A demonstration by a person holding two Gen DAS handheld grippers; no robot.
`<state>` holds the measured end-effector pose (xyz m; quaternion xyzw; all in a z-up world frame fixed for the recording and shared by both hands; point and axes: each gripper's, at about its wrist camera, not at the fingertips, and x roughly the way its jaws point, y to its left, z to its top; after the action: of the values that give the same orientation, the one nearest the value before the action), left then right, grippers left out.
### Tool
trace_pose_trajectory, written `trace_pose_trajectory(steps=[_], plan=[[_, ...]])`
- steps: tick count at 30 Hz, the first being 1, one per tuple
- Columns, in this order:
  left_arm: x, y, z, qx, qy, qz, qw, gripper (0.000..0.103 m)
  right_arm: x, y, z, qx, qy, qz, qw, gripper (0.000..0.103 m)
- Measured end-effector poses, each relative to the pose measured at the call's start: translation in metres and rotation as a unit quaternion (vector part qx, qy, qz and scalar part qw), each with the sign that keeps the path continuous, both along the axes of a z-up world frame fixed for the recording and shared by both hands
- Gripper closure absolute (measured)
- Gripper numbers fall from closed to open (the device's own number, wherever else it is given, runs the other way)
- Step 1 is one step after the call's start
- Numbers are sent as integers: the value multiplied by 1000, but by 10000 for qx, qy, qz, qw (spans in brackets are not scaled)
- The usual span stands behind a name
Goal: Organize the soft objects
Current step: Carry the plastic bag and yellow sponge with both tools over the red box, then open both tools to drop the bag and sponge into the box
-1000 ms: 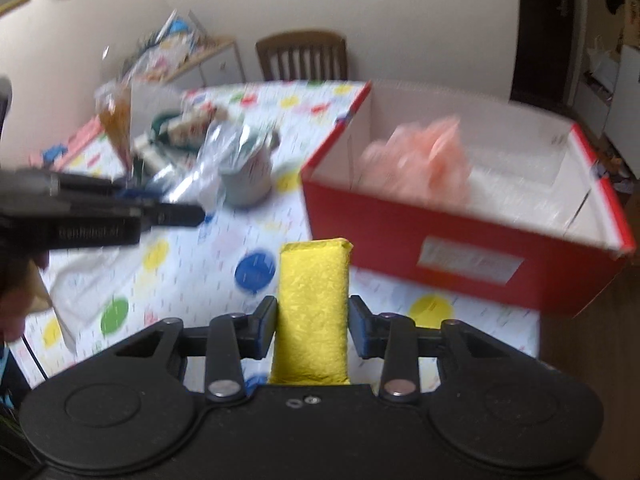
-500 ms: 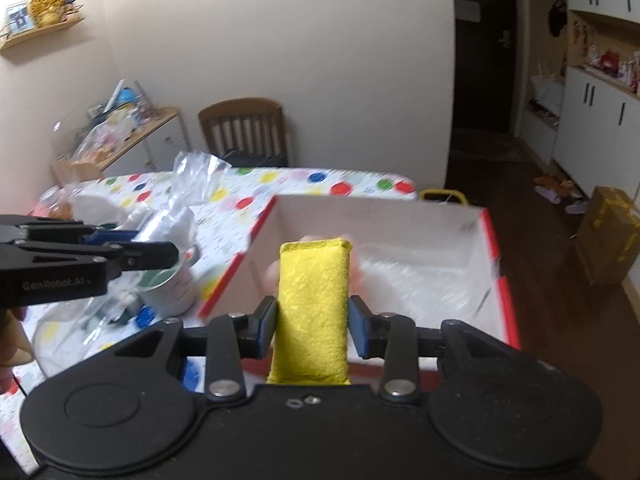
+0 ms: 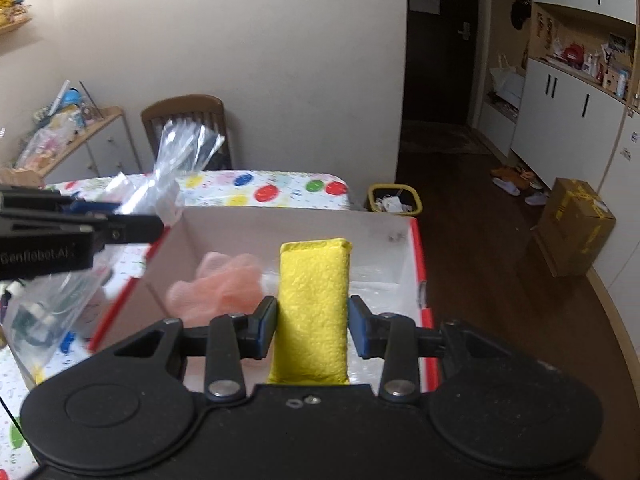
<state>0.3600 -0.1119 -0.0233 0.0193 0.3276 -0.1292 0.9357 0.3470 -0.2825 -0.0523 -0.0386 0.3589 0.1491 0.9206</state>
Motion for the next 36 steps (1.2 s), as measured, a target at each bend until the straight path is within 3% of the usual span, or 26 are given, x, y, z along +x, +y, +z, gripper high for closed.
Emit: trace_pose_trajectory(steps=[6, 15, 36], plan=[[30, -17, -14, -29, 198, -6, 9998, 78, 20, -2, -17, -136, 178, 60, 9997, 66], [59, -38, -50, -63, 805, -122, 9967, 78, 36, 4, -45, -318, 570, 256, 9975, 66], [87, -60, -100, 182, 1702, -96, 9852, 78, 49, 17, -77, -829, 1053, 715, 9884, 65]])
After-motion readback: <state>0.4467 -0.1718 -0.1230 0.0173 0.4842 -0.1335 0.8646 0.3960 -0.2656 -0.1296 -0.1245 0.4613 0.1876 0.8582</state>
